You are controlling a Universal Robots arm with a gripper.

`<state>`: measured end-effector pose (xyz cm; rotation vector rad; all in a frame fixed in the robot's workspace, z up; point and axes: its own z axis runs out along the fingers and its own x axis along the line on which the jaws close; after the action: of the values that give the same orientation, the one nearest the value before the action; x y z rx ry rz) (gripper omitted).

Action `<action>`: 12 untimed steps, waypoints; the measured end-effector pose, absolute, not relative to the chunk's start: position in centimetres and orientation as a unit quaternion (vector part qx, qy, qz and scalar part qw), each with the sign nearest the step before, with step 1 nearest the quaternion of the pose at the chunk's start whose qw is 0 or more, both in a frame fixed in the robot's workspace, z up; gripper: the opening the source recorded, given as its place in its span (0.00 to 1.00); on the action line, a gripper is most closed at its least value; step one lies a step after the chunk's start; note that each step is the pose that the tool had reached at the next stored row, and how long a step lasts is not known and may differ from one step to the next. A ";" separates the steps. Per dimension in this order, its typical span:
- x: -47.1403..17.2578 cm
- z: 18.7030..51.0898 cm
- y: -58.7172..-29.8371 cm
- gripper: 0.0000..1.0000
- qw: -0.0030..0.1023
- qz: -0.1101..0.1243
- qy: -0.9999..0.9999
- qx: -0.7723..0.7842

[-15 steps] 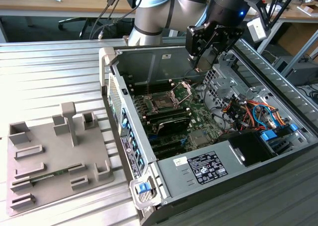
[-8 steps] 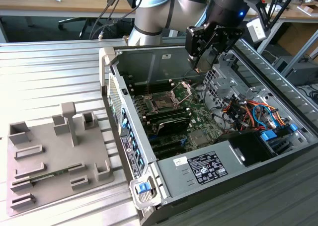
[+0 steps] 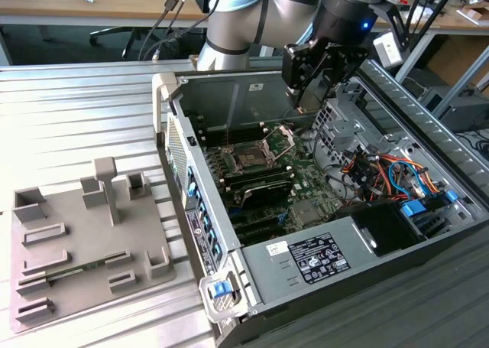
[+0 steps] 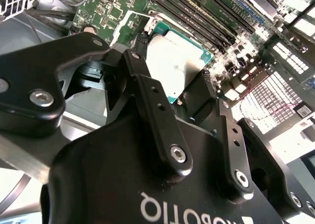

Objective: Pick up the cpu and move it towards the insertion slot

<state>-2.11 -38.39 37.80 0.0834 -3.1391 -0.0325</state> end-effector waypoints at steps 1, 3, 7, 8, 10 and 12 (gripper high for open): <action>-2.1 37.8 -38.4 0.55 0.001 -0.010 -1.000 0.027; -2.1 37.7 -38.4 0.55 0.001 -0.010 -1.000 0.027; -2.1 37.6 -38.4 0.55 0.001 -0.010 -1.000 0.027; -2.1 37.6 -38.4 0.55 0.001 -0.010 -1.000 0.027; -2.1 37.5 -38.4 0.55 0.001 -0.010 -1.000 0.027; -2.1 37.5 -38.4 0.55 0.001 -0.010 -1.000 0.027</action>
<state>-2.11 -38.38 37.49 0.0833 -3.1390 -0.0326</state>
